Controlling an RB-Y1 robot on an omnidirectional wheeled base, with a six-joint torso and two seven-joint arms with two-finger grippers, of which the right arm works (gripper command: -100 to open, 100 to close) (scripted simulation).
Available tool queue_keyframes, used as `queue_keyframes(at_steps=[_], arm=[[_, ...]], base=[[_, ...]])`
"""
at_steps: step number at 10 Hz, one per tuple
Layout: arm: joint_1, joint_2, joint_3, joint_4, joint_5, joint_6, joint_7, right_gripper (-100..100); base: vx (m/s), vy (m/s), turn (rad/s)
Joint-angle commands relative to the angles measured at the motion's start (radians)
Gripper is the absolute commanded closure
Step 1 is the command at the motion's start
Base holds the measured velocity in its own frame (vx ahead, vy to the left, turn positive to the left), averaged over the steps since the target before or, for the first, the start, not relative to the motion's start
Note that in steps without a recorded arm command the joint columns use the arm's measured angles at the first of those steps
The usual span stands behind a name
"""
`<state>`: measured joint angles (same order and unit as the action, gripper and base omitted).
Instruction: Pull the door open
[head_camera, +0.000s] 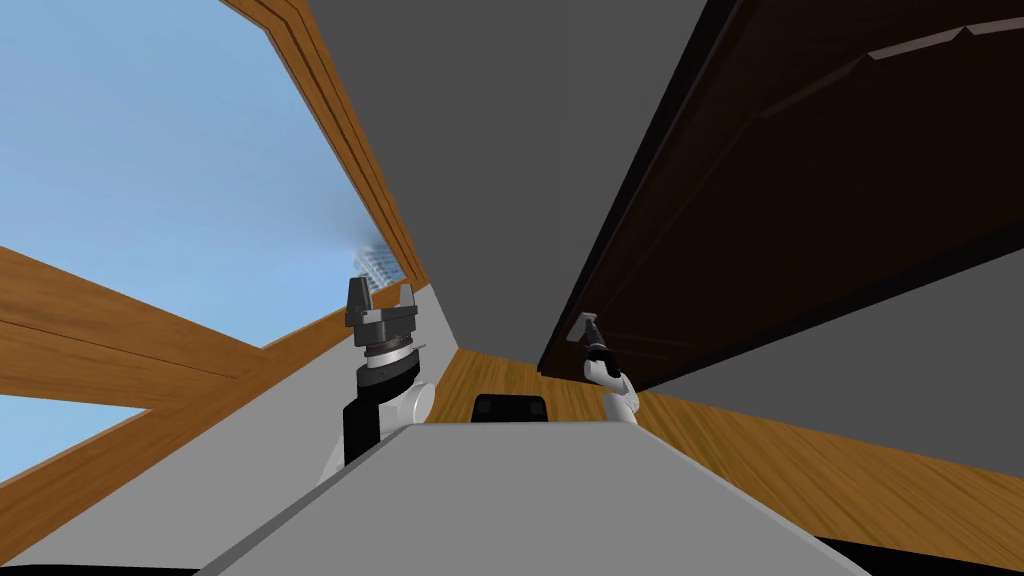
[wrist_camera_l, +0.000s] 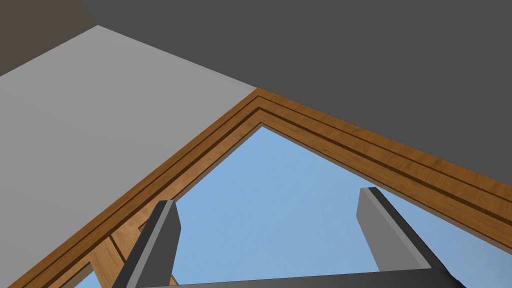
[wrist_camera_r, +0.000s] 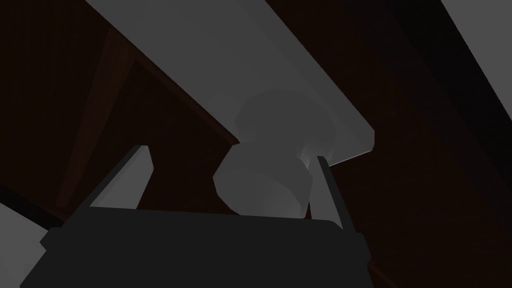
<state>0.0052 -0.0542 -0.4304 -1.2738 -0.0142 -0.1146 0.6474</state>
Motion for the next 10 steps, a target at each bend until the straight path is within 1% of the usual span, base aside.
queue_keyframes(at_steps=[1, 7, 8, 10], arm=[[0.007, -0.023, -0.03, 0.009, -0.022, 0.007, -0.007, 100], [0.007, -0.023, -0.03, 0.009, -0.022, 0.007, -0.007, 100], [-0.001, -0.006, 0.006, -0.004, -0.038, 0.007, -0.044, 100], [-0.003, -0.012, 0.014, 0.0, -0.063, -0.001, -0.091, 100]], base=[[-0.009, 0.004, -0.001], [-0.002, 0.0, -0.003], [-0.051, 0.003, 0.175], [-0.08, -0.031, 0.143]])
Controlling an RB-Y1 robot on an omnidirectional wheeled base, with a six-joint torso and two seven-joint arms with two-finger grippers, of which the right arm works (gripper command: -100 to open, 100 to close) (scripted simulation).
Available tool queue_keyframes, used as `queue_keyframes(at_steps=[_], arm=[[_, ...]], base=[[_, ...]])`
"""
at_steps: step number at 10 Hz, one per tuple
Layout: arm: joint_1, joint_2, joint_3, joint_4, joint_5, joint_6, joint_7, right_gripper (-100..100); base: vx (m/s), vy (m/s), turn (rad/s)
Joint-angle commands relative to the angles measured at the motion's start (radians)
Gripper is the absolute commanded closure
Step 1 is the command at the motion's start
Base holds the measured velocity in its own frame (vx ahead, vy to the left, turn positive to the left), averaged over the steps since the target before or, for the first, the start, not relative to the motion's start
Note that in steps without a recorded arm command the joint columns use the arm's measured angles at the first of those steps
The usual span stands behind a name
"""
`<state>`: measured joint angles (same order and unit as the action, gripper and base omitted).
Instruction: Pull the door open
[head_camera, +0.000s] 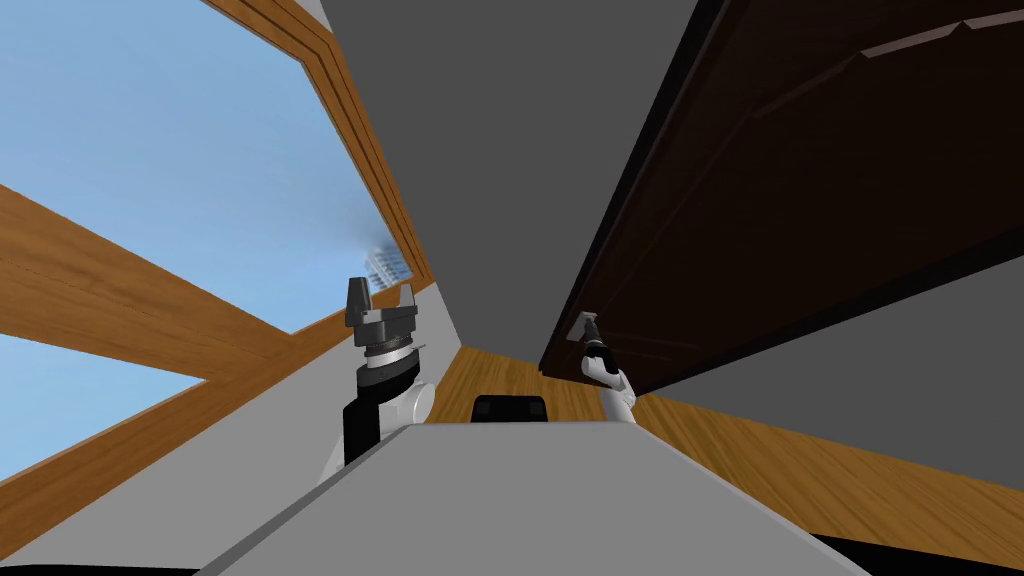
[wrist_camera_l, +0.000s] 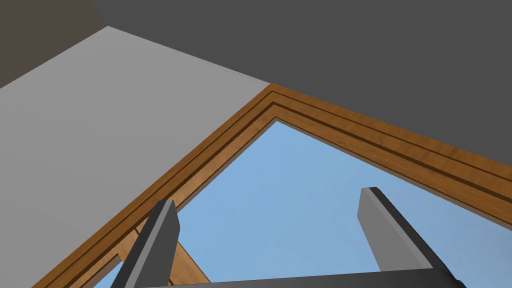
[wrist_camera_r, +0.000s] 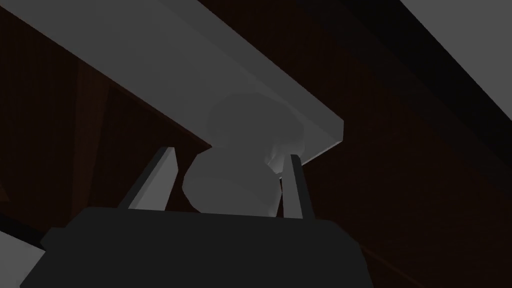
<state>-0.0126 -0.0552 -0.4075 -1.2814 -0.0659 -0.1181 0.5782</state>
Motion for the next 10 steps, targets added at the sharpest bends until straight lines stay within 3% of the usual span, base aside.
queue_keyframes(at_steps=[1, 6, 7, 9, 10], arm=[[0.014, -0.014, -0.005, 0.01, -0.025, -0.003, -0.048, 100], [0.008, -0.032, 0.018, 0.024, -0.103, -0.031, -0.173, 100], [0.008, -0.032, 0.018, 0.024, -0.103, -0.031, -0.182, 100], [0.004, -0.042, 0.031, 0.032, -0.149, -0.047, -0.245, 100], [0.004, -0.042, 0.031, 0.032, -0.149, -0.047, -0.256, 100]], base=[[-0.089, -0.046, 0.109], [-0.072, -0.043, 0.102], [-0.054, -0.046, 0.077], [-0.076, -0.055, 0.121], [-0.067, -0.049, 0.083]])
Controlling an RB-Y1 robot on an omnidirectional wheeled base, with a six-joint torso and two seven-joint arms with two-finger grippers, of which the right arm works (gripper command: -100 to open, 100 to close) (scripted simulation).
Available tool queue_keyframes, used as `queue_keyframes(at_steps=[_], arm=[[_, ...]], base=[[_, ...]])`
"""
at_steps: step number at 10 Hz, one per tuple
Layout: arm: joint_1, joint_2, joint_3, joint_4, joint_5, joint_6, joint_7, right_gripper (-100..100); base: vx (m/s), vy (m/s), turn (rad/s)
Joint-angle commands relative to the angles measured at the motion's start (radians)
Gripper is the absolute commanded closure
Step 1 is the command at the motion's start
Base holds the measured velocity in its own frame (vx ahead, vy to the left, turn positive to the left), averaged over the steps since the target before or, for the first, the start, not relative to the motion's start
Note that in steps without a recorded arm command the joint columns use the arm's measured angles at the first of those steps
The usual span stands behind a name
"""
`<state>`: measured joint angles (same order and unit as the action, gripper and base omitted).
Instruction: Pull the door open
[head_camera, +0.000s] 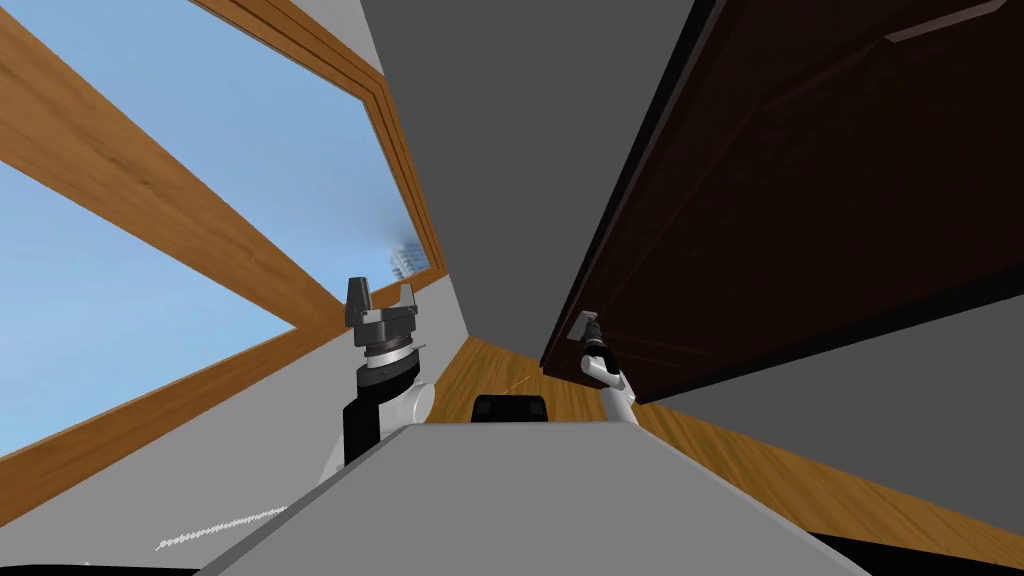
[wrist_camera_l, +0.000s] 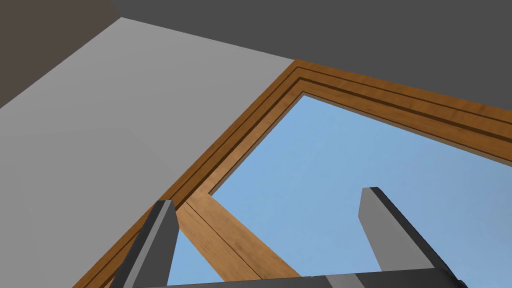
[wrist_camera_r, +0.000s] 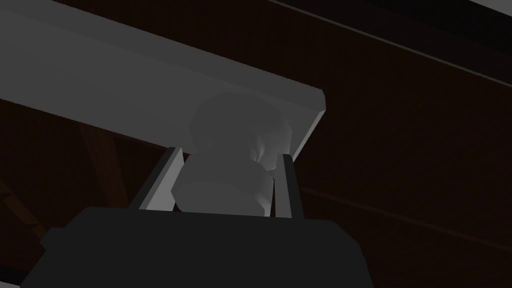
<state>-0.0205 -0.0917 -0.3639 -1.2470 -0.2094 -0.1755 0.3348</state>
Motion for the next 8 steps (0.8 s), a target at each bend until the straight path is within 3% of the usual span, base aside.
queue_keyframes(at_steps=[1, 2, 3, 5, 6, 8], arm=[[0.009, -0.011, -0.004, 0.002, -0.032, 0.001, -0.05, 100], [0.007, -0.017, 0.003, 0.007, -0.058, -0.009, -0.078, 100], [0.007, -0.017, 0.003, 0.007, -0.058, -0.009, -0.089, 100], [0.003, -0.029, 0.02, 0.017, -0.114, -0.029, -0.153, 100], [0.003, -0.029, 0.02, 0.017, -0.114, -0.029, -0.167, 100], [-0.002, -0.042, 0.037, 0.027, -0.173, -0.05, -0.229, 100]], base=[[-0.069, -0.034, 0.103], [-0.091, -0.051, 0.155], [-0.069, -0.048, 0.076], [-0.076, -0.041, 0.138], [-0.065, -0.045, 0.074], [-0.093, -0.054, 0.141]])
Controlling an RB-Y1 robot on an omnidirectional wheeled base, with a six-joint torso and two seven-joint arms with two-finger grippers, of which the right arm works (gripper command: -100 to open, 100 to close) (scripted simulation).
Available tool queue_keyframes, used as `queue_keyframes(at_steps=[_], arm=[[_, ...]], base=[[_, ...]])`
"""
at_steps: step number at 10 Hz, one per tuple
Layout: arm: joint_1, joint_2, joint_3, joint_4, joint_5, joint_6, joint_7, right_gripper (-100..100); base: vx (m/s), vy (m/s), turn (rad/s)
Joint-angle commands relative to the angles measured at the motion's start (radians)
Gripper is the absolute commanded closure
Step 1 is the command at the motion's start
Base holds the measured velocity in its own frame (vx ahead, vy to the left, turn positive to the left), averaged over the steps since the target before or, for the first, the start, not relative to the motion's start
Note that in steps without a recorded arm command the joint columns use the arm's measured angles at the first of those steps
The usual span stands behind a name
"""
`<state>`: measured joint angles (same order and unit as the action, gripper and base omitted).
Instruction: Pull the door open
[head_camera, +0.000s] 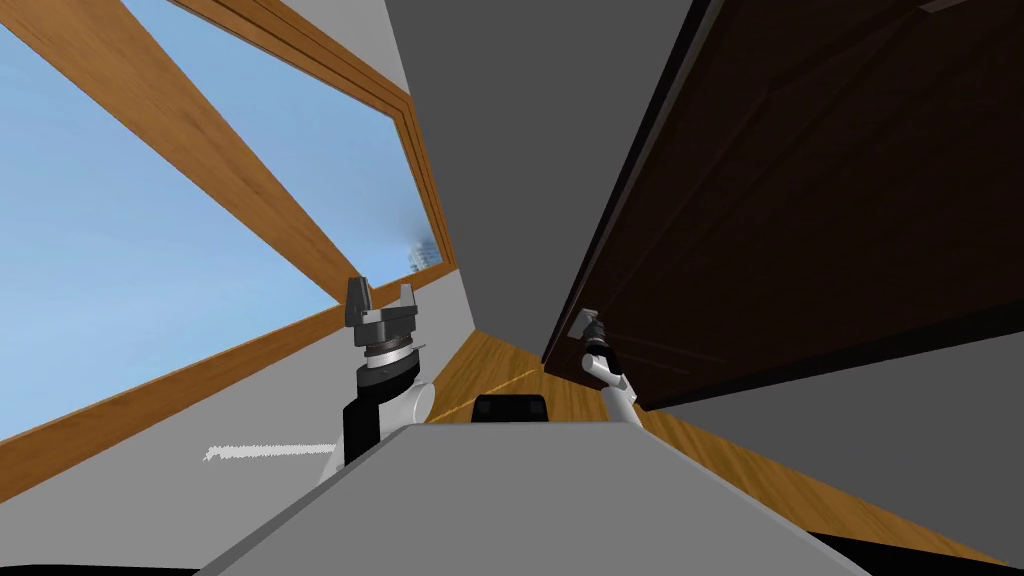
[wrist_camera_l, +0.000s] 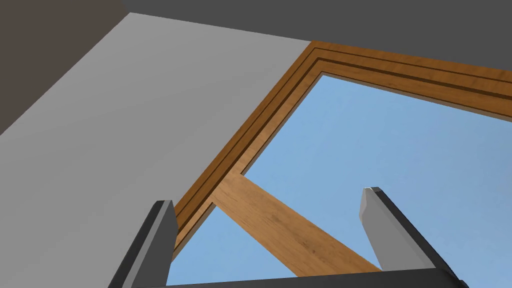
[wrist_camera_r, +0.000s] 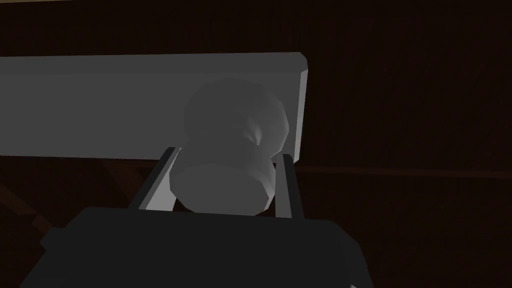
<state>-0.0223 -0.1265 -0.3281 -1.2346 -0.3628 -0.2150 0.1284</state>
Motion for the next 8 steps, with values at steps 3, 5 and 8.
queue_keyframes(at_steps=[3, 5, 8], arm=[[-0.005, -0.02, 0.019, 0.026, -0.081, -0.032, -0.101, 100], [-0.008, -0.027, 0.028, 0.031, -0.112, -0.043, -0.151, 100], [-0.013, -0.04, 0.047, 0.042, -0.175, -0.066, -0.22, 100]], base=[[-0.079, -0.046, 0.12], [-0.066, -0.04, 0.091], [-0.067, -0.031, 0.118]])
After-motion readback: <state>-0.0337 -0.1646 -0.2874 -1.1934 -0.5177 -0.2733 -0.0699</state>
